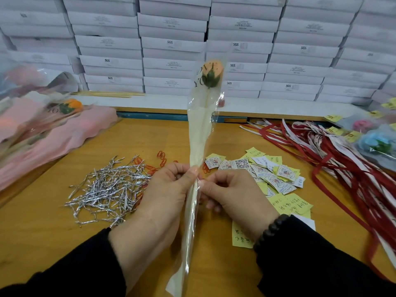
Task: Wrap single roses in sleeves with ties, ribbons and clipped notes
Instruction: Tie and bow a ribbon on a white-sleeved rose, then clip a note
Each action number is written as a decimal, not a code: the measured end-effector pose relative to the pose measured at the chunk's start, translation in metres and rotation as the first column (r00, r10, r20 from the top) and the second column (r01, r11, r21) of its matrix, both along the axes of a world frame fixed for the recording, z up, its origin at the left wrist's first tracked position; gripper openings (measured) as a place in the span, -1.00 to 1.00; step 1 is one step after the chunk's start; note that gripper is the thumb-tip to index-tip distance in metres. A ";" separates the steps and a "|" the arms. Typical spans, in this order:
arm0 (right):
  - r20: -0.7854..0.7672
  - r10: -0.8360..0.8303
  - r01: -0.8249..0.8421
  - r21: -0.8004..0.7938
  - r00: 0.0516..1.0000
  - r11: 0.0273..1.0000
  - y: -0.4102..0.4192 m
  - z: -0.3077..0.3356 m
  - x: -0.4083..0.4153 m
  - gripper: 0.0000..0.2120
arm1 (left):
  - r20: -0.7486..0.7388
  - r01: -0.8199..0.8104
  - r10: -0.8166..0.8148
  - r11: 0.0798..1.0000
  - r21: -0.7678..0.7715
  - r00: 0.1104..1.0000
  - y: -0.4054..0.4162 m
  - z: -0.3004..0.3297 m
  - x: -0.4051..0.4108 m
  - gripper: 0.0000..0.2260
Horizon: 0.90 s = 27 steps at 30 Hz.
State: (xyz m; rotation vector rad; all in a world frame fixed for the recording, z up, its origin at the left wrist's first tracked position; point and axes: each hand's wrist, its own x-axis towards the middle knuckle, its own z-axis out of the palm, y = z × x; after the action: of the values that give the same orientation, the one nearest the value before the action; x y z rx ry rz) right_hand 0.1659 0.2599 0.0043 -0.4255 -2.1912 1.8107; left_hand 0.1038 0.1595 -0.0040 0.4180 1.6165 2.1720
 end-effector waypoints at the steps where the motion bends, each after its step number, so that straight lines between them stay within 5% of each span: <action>1: -0.034 -0.039 0.041 0.059 0.999 0.997 -0.001 0.000 0.000 -0.82 | 0.015 -0.008 0.008 1.000 0.001 1.000 0.000 0.000 0.000 -0.87; 7: -0.095 -0.033 0.055 0.237 0.995 0.970 -0.014 0.000 0.001 -0.82 | 0.088 -0.027 0.024 0.999 0.034 0.996 -0.002 0.003 -0.001 -0.89; 16: -0.046 0.032 -0.035 -0.060 0.998 0.998 -0.013 0.003 0.005 -0.89 | 0.114 -0.026 0.021 0.999 0.045 0.993 -0.001 0.002 -0.003 -0.89; 27: -0.029 0.014 -0.020 -0.220 0.999 0.975 -0.002 0.005 0.007 -0.84 | 0.047 0.087 -0.085 0.995 -0.044 0.995 -0.006 0.004 0.001 -0.77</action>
State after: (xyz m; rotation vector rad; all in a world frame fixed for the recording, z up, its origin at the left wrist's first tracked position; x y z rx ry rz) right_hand 0.1729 0.2574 0.0088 -0.4252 -1.9890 2.0647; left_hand 0.1053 0.1530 0.0002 0.4142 1.5914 2.0618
